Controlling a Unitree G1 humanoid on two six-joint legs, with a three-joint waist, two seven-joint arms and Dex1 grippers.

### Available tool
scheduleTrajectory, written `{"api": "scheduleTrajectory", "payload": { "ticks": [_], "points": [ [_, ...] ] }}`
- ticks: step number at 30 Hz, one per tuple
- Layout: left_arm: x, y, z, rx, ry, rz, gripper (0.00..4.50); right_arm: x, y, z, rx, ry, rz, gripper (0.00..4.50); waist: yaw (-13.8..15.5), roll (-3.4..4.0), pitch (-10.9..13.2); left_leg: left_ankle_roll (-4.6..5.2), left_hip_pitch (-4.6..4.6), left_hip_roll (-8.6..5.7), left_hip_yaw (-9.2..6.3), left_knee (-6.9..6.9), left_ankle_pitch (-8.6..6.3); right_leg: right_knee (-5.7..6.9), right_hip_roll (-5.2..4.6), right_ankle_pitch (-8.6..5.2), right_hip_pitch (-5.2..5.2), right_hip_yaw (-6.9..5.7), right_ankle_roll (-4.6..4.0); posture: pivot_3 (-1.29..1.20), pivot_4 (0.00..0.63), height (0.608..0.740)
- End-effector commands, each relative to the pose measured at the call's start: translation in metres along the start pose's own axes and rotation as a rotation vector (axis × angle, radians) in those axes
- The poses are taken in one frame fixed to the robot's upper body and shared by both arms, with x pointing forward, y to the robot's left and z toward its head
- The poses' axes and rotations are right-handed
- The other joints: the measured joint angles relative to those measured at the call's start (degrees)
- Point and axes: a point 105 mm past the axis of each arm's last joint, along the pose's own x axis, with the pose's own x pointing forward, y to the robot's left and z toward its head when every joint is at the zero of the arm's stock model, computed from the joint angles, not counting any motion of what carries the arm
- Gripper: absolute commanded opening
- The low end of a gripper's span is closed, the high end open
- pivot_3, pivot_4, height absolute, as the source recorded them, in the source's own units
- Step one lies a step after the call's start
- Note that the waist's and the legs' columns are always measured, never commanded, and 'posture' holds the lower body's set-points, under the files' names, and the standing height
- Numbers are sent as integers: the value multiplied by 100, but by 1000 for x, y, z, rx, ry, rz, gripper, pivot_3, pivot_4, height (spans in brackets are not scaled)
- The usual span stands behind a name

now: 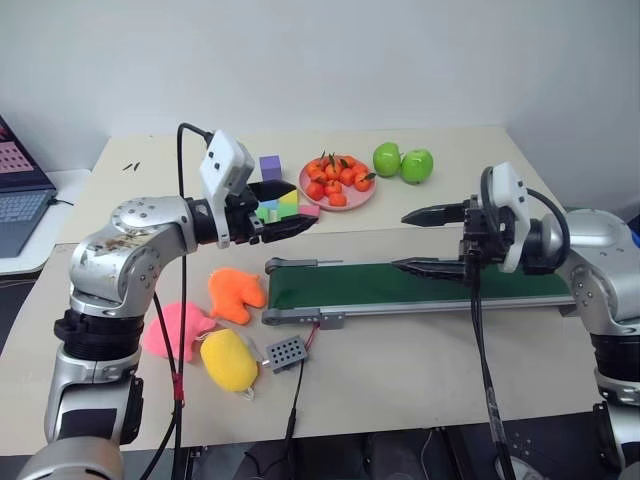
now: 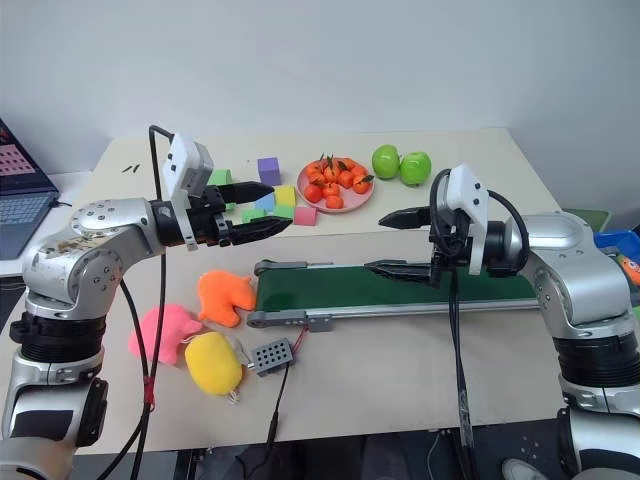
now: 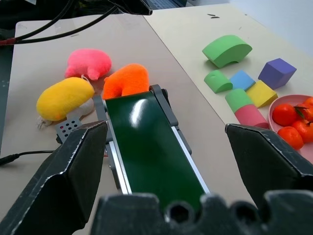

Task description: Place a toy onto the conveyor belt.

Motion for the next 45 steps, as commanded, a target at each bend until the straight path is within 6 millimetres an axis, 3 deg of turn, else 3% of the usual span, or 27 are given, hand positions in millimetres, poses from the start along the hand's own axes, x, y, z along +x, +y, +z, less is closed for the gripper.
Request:
{"api": "scheduleTrajectory", "payload": {
  "ticks": [1, 6, 9, 11, 13, 20, 22, 27, 30, 33, 36, 39, 42, 45],
  "points": [
    [-7, -2, 12, 26, -34, 1, 3811, -2, -1, 15, -68, -28, -2, 4500, -1, 0, 0, 0, 0, 0, 0, 0, 0, 0, 0, 0, 0, 0, 0, 0, 150, 740],
    [-32, 8, 3, -139, -45, 61, 3811, 1, -1, 13, -60, -26, 14, 4500, -33, 0, 0, 0, 2, 2, 0, -4, 0, 1, 1, 0, -3, 1, 0, 0, 150, 740],
    [-59, 16, -2, -295, -72, 116, 3811, 2, -2, 14, -61, -28, 27, 4500, -46, 1, 0, -1, 3, 3, 1, -3, 1, 2, 3, 0, -3, 2, 0, 0, 150, 740],
    [-82, 5, -8, -371, -65, 85, 3811, 4, -3, 13, -60, -25, 43, 4500, -66, 2, 0, -1, 3, 4, 0, -6, 1, 3, 4, 0, -5, 3, 0, 0, 150, 740],
    [-108, -8, -27, -465, 21, 85, 3811, 6, -4, 13, -58, -24, 61, 4500, -119, 3, 0, -2, 5, 6, 0, -12, 0, 1, 6, 0, -8, 4, 0, 0, 150, 740],
    [-200, -2, -88, -599, 146, 512, 3811, 21, -8, 11, -55, -37, 133, 4500, -127, 5, 2, -15, 8, 14, -2, -33, 7, -3, 9, -3, -11, 3, -6, 0, 150, 740],
    [-217, -10, -98, -658, 156, 568, 3811, 26, -9, 10, -55, -44, 153, 4500, -140, 5, 2, -17, 16, 18, -1, -38, 8, 1, 11, -5, -9, 6, -9, 0, 150, 740],
    [-258, -22, -108, -1091, -106, 639, 3811, 36, -10, 6, -55, -47, 198, 4500, -75, 5, 2, -17, 16, 33, -2, -38, 7, 3, 14, -6, -10, 2, -10, 0, 150, 740],
    [-286, -31, -140, -1297, -186, 795, 3811, 40, -12, 5, -54, -49, 214, 4500, -79, 5, 2, -17, 18, 30, -3, -41, 7, 4, 16, -6, -11, 0, -10, 0, 150, 740],
    [-295, -48, -152, -1394, -287, 799, 3811, 43, -14, 6, -51, -51, 224, 4500, -114, 2, 1, -21, 19, 33, -3, -42, 5, 4, 16, -6, -13, 3, -11, 0, 150, 740],
    [-289, -59, -152, -1440, -378, 723, 3811, 44, -15, 8, -55, -55, 240, 4500, -124, 1, 0, -28, 19, 44, -3, -41, 2, 4, 19, -6, -14, 2, -12, 0, 150, 740],
    [-282, -66, -162, -1484, -355, 728, 3811, 43, -14, 9, -57, -55, 247, 4500, -60, 1, 0, -42, 27, 60, -3, -40, 5, 4, 32, -7, -8, 2, -22, 0, 150, 740],
    [-277, -65, -175, -1521, -346, 773, 3811, 42, -14, 9, -60, -50, 246, 4500, -35, 3, -1, -45, 48, 63, 0, -43, 4, 3, 34, -9, 2, 8, -28, 0, 150, 740],
    [-256, -48, -182, -1536, -361, 770, 3811, 37, -15, 11, -68, -33, 230, 4500, -14, 0, -3, -48, 48, 68, 1, -43, 2, 5, 41, -9, 2, 9, -31, 0, 150, 740]
  ]
}}
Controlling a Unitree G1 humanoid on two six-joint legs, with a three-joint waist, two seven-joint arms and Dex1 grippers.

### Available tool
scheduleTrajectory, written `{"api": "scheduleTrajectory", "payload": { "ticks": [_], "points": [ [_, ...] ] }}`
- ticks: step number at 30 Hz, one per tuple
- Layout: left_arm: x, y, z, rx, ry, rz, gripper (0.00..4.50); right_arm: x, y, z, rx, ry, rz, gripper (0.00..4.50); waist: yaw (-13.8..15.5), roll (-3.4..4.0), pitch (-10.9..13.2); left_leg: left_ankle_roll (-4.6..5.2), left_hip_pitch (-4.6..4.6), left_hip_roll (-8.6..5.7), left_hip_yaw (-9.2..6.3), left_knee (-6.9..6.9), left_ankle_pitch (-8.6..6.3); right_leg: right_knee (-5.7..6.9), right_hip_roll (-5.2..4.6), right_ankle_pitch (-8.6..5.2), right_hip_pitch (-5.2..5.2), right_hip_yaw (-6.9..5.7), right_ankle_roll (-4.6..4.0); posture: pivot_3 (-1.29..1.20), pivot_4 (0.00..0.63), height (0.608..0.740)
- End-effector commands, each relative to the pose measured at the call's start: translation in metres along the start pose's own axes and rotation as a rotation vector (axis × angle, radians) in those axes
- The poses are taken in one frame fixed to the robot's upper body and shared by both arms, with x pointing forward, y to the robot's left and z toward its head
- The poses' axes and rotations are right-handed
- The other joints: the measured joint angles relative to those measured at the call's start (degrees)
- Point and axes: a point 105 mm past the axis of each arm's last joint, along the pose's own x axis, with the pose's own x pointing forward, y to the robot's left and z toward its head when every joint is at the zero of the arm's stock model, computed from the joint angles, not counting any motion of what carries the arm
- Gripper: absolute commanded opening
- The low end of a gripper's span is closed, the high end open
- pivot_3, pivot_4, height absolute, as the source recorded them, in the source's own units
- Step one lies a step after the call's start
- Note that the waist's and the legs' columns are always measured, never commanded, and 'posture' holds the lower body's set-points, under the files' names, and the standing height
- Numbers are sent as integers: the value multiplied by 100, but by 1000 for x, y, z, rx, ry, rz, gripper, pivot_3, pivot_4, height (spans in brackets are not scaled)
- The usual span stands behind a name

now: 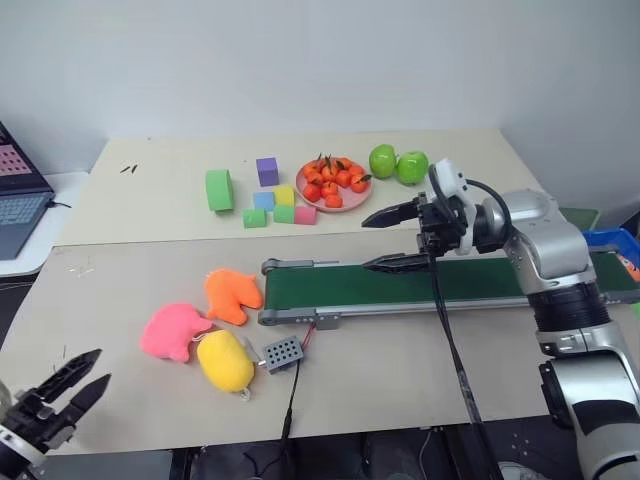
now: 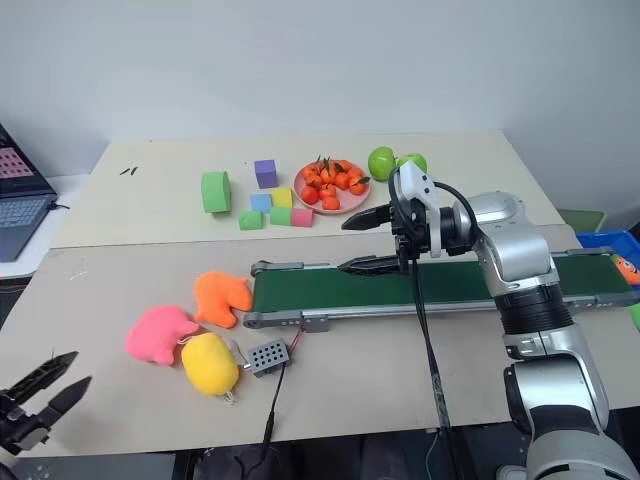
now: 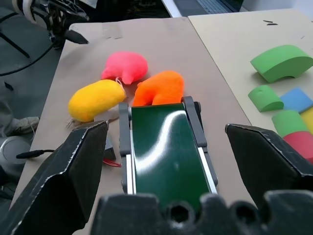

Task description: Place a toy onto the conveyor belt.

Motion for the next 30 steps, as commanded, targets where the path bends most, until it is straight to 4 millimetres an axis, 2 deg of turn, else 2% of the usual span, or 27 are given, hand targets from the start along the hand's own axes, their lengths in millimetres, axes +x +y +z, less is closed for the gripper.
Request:
{"api": "scheduleTrajectory", "payload": {
  "ticks": [1, 5, 15, 18, 20, 21, 24, 25, 26, 27, 30],
  "points": [
    [26, -6, 4, 2, -21, -15, 3811, -10, -1, 17, -71, 3, -24, 4500, 28, -2, -1, -2, 0, 3, 0, 0, -1, 0, 4, 2, 1, -1, -3, 0, 150, 740],
    [45, 9, 1, -42, -19, 63, 3811, -18, -1, 19, -79, 21, -52, 4500, 18, -6, -4, -3, -2, 4, 2, 0, -1, 0, 5, 4, 0, 0, -7, 0, 150, 740],
    [77, 23, 2, -76, -14, 144, 3811, -32, 2, 21, -85, 57, -108, 4500, 23, 4, -11, -10, 8, 11, 10, -5, -1, -3, 14, 3, 2, 5, -13, 0, 150, 740],
    [84, 26, 7, -78, -39, 155, 3093, -34, 2, 21, -86, 64, -118, 4500, 39, 6, -13, -11, 14, 11, 10, -5, -1, -3, 14, 2, 5, 5, -14, 0, 150, 740],
    [87, 32, 14, -60, -78, 205, 2231, -35, 3, 21, -88, 68, -124, 4500, 37, 6, -13, -11, 15, 11, 11, -5, 0, -3, 14, 2, 6, 5, -15, 0, 150, 740],
    [88, 33, 16, -52, -81, 207, 1987, -35, 2, 21, -89, 69, -126, 4500, 36, 6, -14, -11, 15, 11, 12, -5, 0, -3, 14, 2, 6, 5, -15, 0, 150, 740],
    [91, 27, 24, -40, -95, 188, 792, -35, 2, 21, -92, 73, -129, 4500, 30, 6, -14, -12, 17, 11, 14, -6, 0, -2, 14, 3, 5, 6, -15, 0, 150, 740],
    [92, 25, 26, -37, -100, 182, 655, -35, 2, 21, -93, 73, -130, 4500, 32, 6, -14, -12, 17, 12, 14, -6, 0, -2, 14, 2, 5, 6, -16, 0, 150, 740],
    [93, 20, 30, -31, -109, 163, 230, -35, 1, 22, -94, 73, -130, 4500, 31, 6, -14, -12, 16, 12, 13, -5, 0, -3, 14, 2, 5, 6, -16, 0, 150, 740],
    [94, 11, 35, -19, -122, 131, 21, -35, 1, 22, -96, 73, -129, 4500, 30, 6, -13, -12, 17, 12, 14, -5, 0, -2, 14, 3, 6, 6, -16, 0, 150, 740],
    [96, -30, 63, 27, -226, -20, 8, -34, 0, 22, -101, 74, -125, 4500, 34, 2, -13, -12, 15, 12, 13, -5, 0, -2, 14, 3, 4, 4, -16, 0, 150, 740]
  ]
}}
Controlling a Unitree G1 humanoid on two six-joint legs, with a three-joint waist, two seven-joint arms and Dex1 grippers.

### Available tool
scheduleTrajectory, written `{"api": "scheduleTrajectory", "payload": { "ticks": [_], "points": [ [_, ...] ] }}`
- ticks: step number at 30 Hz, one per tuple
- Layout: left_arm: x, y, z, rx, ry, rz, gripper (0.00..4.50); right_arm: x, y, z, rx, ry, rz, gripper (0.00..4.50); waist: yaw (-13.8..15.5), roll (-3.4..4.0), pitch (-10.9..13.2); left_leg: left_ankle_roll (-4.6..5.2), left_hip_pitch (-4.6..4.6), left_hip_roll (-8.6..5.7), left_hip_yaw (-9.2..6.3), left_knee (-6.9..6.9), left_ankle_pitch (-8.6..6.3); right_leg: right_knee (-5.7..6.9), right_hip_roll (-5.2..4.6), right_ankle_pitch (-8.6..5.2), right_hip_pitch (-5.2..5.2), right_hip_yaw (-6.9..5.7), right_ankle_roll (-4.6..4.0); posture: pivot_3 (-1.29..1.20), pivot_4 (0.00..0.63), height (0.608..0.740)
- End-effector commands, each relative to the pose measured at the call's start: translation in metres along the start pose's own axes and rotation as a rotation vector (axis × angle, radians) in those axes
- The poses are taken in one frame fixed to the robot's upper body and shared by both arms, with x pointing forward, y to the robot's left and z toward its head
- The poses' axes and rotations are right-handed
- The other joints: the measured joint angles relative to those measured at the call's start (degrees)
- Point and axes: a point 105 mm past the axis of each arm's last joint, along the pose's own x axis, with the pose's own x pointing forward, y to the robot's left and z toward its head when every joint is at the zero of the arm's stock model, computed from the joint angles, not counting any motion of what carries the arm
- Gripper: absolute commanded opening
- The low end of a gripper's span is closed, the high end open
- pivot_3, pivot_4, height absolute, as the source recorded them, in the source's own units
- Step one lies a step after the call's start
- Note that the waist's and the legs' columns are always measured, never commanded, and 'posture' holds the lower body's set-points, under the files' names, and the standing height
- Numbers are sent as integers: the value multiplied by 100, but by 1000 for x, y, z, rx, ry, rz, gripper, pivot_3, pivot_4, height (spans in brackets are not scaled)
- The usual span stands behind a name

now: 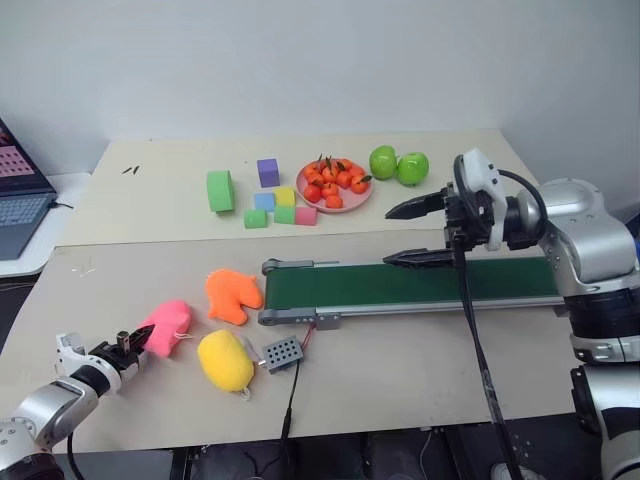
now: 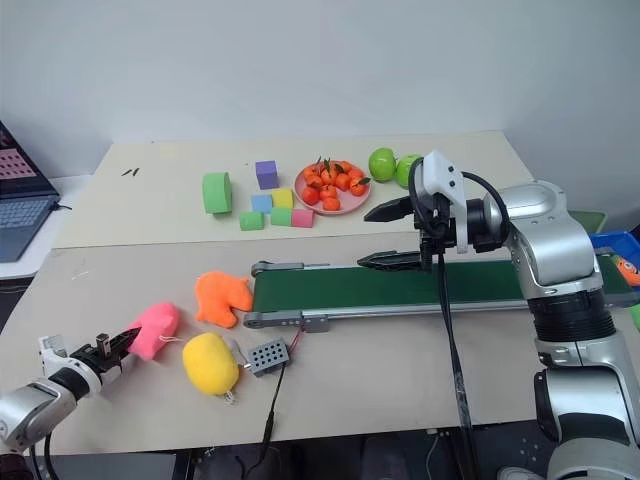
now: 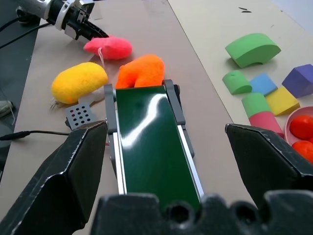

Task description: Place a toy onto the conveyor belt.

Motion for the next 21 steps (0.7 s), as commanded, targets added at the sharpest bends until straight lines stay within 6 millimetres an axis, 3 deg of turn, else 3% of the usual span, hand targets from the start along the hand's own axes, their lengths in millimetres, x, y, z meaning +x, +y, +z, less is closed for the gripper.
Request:
{"api": "scheduleTrajectory", "payload": {
  "ticks": [1, 3, 5, 9, 12, 16, 19, 21],
  "points": [
    [-6, -49, 37, 56, -145, -172, 8, -8, -3, 13, -53, -16, -22, 4500, 2, -4, 0, 0, -5, 1, -1, 1, 0, 0, 0, 0, -2, -2, 0, 0, 150, 740],
    [-10, -76, 51, 152, -216, -245, 8, -6, -4, 12, -54, -16, -20, 4500, -9, -5, -1, 0, -8, 1, -2, 0, 0, 1, 0, 1, -3, -3, 0, 0, 150, 740],
    [-17, -127, 64, 368, -320, -358, 8, -5, -4, 12, -55, -19, -13, 4500, -18, -9, 1, 2, -15, -1, -2, -1, -1, -1, 0, 1, -7, -4, 0, 0, 150, 740],
    [-13, -188, 57, 746, -447, -406, 8, -4, -4, 13, -57, -22, -11, 4500, -16, -20, 7, 1, -34, 1, -3, 1, -1, -6, 0, 3, -17, -12, -3, 0, 150, 740],
    [3, -229, 31, 1126, -473, -411, 8, -3, -3, 12, -56, -24, -10, 4500, 0, -19, 6, 2, -34, -3, -2, 1, -1, -11, -1, 4, -12, -11, -3, 0, 150, 740],
    [17, -266, -6, 1728, -537, -435, 8, -2, -3, 12, -56, -28, -13, 4500, -18, -19, 7, 2, -36, -6, 1, 0, -1, -12, 2, 5, -13, -14, -3, 0, 150, 740],
    [18, -285, -24, 2033, -719, -432, 8, -2, -3, 11, -57, -30, -17, 4500, -44, -19, 7, 3, -39, -14, 5, -6, -1, -16, 3, 5, -19, -11, -3, 0, 150, 740],
    [22, -284, -49, 2245, -786, -481, 8, -2, -3, 11, -57, -32, -24, 4500, -60, -19, 7, 3, -43, -10, 7, -8, -1, -19, 6, 5, -25, -11, -4, 0, 150, 740]
  ]
}}
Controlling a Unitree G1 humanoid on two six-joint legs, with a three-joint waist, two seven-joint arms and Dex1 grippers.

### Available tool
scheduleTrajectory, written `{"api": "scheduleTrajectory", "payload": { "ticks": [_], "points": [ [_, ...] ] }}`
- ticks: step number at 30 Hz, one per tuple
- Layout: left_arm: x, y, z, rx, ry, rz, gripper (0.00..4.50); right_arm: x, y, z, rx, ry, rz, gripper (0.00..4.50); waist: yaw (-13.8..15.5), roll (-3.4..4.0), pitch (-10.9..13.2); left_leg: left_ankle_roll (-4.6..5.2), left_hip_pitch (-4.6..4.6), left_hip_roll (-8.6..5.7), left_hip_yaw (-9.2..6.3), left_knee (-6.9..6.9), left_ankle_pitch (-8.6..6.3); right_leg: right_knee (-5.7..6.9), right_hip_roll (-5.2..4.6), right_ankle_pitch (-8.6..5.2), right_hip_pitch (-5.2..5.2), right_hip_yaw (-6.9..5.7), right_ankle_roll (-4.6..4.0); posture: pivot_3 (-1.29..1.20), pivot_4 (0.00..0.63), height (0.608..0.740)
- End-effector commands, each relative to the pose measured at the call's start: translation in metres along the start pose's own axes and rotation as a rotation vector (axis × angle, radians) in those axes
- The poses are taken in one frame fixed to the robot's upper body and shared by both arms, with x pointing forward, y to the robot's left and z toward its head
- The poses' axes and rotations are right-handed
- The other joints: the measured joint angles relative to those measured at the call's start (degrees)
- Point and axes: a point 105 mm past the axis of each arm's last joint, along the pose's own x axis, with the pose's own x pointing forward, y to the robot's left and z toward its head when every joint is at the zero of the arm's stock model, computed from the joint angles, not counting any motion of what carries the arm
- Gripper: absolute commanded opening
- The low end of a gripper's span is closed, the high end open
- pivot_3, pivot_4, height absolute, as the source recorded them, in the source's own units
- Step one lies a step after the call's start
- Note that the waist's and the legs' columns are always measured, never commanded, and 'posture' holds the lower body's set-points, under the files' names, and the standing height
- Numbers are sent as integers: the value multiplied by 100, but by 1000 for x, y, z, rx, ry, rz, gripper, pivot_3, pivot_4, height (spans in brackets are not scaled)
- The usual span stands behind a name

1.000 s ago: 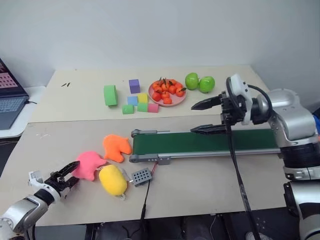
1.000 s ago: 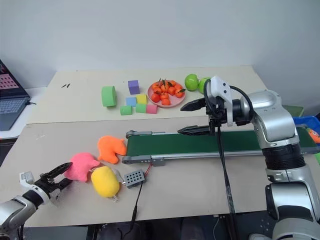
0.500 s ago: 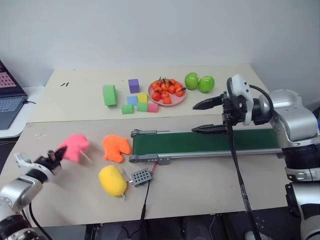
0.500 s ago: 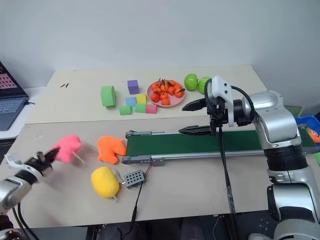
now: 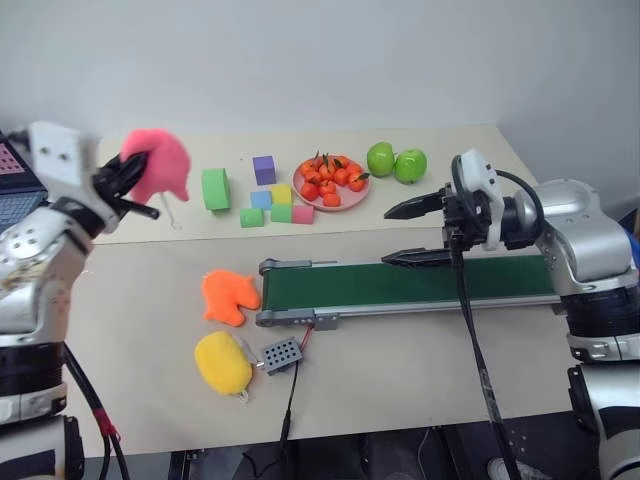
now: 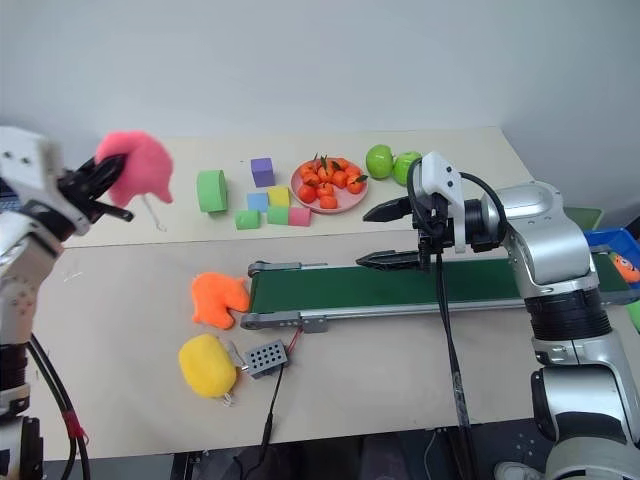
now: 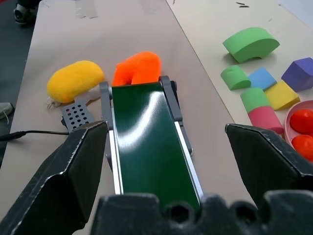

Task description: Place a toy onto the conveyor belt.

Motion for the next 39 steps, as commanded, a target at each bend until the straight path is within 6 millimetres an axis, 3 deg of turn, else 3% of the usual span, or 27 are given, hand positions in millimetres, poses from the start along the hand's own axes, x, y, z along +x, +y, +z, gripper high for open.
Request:
{"api": "scheduleTrajectory", "payload": {
  "ticks": [1, 3, 6, 10, 19, 26, 32, 36, 39],
  "points": [
    [3, -33, 32, 476, -184, -60, 8, -5, -1, 12, -61, -26, -26, 4500, -6, 0, 0, 0, -2, 1, 2, -3, 0, 0, 0, 0, -4, 1, 0, 0, 150, 740],
    [-1, -55, 32, 662, -247, -118, 8, -6, -1, 12, -61, -28, -35, 4500, 15, 1, 0, 0, -7, 3, 4, -3, 0, 0, 0, 0, -8, 0, -1, 0, 150, 740],
    [-23, -105, 23, 948, -411, -281, 8, -8, 1, 11, -56, -27, -48, 4500, 25, 1, 0, 1, -13, 3, 4, -1, 0, -1, -1, 1, -11, 1, 0, 0, 150, 740],
    [-45, -133, 12, 992, -543, -342, 8, -9, 3, 8, -59, -24, -63, 4500, 47, 5, 3, 2, -18, 9, 6, -2, 0, 1, -2, 1, -18, 3, 0, 0, 150, 740],
    [-54, -159, -19, 1029, -578, -437, 8, -13, 5, 8, -49, -24, -95, 4500, 50, 6, 2, 5, -16, 8, 8, 3, 0, 13, -1, 1, -18, 1, 0, 0, 150, 740],
    [-61, -190, -25, 983, -656, -565, 8, -17, 6, 7, -47, -20, -122, 4500, 51, 6, 2, 6, -17, 7, 9, 6, 0, 15, -2, 1, -18, 0, 1, 0, 150, 740],
    [-56, -194, -36, 981, -638, -615, 8, -20, 8, 7, -42, -15, -138, 4500, 45, 6, 2, 6, -15, 6, 9, 7, -1, 15, -2, 1, -16, -1, 1, 0, 150, 740],
    [-55, -198, -64, 949, -533, -733, 8, -25, 9, 5, -29, -4, -152, 4500, 48, 6, 2, 6, -14, 5, 9, 8, -1, 15, -2, 1, -15, -1, 1, 0, 150, 740],
    [-50, -198, -70, 943, -514, -755, 8, -27, 10, 5, -26, 1, -157, 4500, 42, 6, 2, 7, -14, -1, 10, 10, 0, 17, -2, 1, -15, -1, 1, 0, 150, 740]
  ]
}}
